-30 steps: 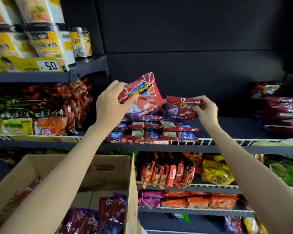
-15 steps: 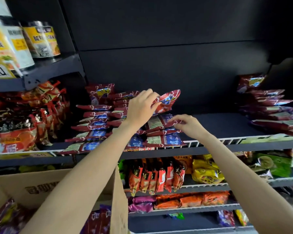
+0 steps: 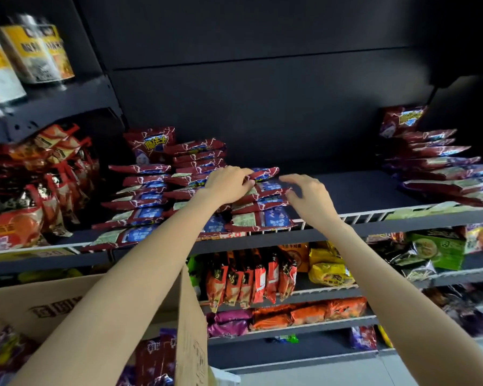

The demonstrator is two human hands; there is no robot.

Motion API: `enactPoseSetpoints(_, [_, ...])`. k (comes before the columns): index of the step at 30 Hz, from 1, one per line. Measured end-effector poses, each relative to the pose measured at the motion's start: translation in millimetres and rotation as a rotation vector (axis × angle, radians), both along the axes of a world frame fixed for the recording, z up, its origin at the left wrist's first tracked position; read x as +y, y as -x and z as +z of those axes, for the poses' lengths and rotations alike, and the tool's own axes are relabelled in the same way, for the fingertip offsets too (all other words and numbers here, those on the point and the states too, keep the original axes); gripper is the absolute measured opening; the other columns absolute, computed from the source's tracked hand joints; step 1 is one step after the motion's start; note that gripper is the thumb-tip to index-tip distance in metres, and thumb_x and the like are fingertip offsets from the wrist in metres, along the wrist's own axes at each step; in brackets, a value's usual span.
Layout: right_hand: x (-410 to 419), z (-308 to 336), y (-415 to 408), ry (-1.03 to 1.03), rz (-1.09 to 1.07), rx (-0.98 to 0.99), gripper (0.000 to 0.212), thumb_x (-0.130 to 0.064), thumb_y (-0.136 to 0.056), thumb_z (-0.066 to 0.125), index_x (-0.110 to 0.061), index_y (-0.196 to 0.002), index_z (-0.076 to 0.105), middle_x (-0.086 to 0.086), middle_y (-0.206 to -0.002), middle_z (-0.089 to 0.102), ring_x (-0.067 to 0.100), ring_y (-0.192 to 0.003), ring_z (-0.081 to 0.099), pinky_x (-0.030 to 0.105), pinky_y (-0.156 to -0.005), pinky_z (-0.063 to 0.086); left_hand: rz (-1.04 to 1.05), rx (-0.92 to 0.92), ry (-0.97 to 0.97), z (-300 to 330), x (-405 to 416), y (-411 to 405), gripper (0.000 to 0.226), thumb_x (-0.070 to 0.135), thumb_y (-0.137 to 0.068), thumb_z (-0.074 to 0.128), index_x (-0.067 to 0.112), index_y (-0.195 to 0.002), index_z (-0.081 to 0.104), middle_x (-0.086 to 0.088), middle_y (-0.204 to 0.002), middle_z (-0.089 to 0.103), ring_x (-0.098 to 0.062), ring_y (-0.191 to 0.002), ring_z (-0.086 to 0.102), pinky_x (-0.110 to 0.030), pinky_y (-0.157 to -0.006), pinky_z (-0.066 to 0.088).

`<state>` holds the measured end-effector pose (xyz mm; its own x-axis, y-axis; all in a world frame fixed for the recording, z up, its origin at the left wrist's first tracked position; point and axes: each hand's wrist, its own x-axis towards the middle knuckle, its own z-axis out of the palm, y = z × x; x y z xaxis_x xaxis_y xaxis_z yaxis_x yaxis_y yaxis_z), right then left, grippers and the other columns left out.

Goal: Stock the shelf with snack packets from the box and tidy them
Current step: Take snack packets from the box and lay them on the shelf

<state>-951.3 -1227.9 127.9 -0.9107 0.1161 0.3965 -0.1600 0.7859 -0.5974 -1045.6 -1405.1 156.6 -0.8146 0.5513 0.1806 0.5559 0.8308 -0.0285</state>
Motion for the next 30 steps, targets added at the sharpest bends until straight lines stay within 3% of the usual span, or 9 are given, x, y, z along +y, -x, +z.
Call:
enactPoseSetpoints(3, [-9, 8, -11, -0.008, 0.004, 0.108, 0.031, -0.016, -0.096, 0.051, -0.017, -0.126, 0.057, 0.002, -0.123, 0.06, 0.017, -0.117, 0.048, 0.025, -0.084, 0.042, -0.023, 0.034, -0.084, 12, -8, -17, 0.043, 0.04, -0.1, 0.038, 0.024, -0.139, 0.043, -0.004, -0.131, 0.056, -0.024, -0.115, 0.055, -0.037, -0.085, 0.047])
enactPoseSetpoints(6, [-24, 20, -26, -0.108, 0.033, 0.301, 0.024, -0.016, -0.094, 0.055, -0.015, -0.117, 0.062, 0.002, -0.11, 0.065, 0.02, -0.108, 0.054, 0.036, -0.089, 0.046, -0.107, 0.181, -0.172, 19, -24, -43, 0.037, 0.037, -0.099, 0.04, 0.024, -0.131, 0.052, 0.003, -0.121, 0.062, -0.017, -0.111, 0.056, -0.031, -0.078, 0.047])
enactPoseSetpoints(11, [-73, 30, -62, -0.258, 0.145, 0.577, 0.02, -0.016, -0.093, 0.053, -0.011, -0.105, 0.068, 0.001, -0.087, 0.069, 0.016, -0.073, 0.064, 0.028, -0.056, 0.05, -0.337, 0.476, -0.343, 12, -85, -105, 0.022, 0.026, -0.091, 0.053, 0.017, -0.095, 0.072, 0.005, -0.084, 0.072, -0.014, -0.082, 0.064, -0.025, -0.062, 0.048])
enactPoseSetpoints(15, [-136, 17, -93, -0.373, 0.304, 0.575, 0.018, -0.016, -0.093, 0.052, -0.009, -0.096, 0.068, -0.001, -0.068, 0.064, 0.015, -0.056, 0.058, 0.029, -0.042, 0.044, -0.35, 0.55, -0.347, -14, -158, -151, 0.017, 0.02, -0.088, 0.058, 0.014, -0.085, 0.074, 0.003, -0.075, 0.07, -0.015, -0.077, 0.063, -0.026, -0.062, 0.046])
enactPoseSetpoints(18, [-191, -3, -111, -0.48, 0.419, 0.345, 0.02, -0.024, -0.091, 0.049, -0.014, -0.095, 0.066, -0.001, -0.071, 0.065, 0.019, -0.06, 0.063, 0.028, -0.043, 0.045, -0.285, 0.428, -0.298, -38, -226, -177, 0.02, 0.023, -0.089, 0.056, 0.015, -0.083, 0.074, 0.005, -0.071, 0.07, -0.012, -0.068, 0.063, -0.025, -0.059, 0.046])
enactPoseSetpoints(21, [-248, -28, -115, -0.6, 0.505, 0.04, 0.031, -0.033, -0.096, 0.043, -0.02, -0.122, 0.053, 0.002, -0.096, 0.068, 0.026, -0.084, 0.066, 0.032, -0.06, 0.046, -0.143, 0.158, -0.157, -63, -293, -193, 0.025, 0.034, -0.089, 0.05, 0.024, -0.086, 0.072, 0.013, -0.065, 0.067, -0.007, -0.056, 0.062, -0.016, -0.047, 0.036])
enactPoseSetpoints(23, [-285, -48, -111, -0.641, 0.536, -0.076, 0.036, -0.033, -0.096, 0.042, -0.023, -0.13, 0.046, 0.004, -0.108, 0.066, 0.029, -0.094, 0.065, 0.033, -0.065, 0.045, -0.018, 0.007, -0.061, -84, -334, -199, 0.018, 0.036, -0.089, 0.055, 0.028, -0.093, 0.071, 0.012, -0.071, 0.069, -0.011, -0.061, 0.065, -0.017, -0.047, 0.037])
enactPoseSetpoints(26, [-338, -85, -102, -0.609, 0.529, -0.198, 0.035, -0.026, -0.095, 0.044, -0.022, -0.13, 0.048, 0.005, -0.12, 0.062, 0.028, -0.106, 0.06, 0.036, -0.078, 0.049, 0.13, -0.13, -0.019, -130, -390, -204, 0.02, 0.035, -0.09, 0.057, 0.027, -0.105, 0.068, 0.007, -0.096, 0.07, -0.014, -0.086, 0.066, -0.028, -0.065, 0.052])
enactPoseSetpoints(30, [-391, -146, -97, -0.709, 0.509, -0.271, 0.042, -0.013, -0.092, 0.049, -0.015, -0.134, 0.044, 0.007, -0.124, 0.057, 0.027, -0.115, 0.052, 0.036, -0.094, 0.043, 0.27, -0.348, -0.009, -202, -446, -206, 0.033, 0.036, -0.091, 0.054, 0.024, -0.12, 0.06, 0.004, -0.118, 0.064, -0.013, -0.105, 0.059, -0.03, -0.085, 0.051])
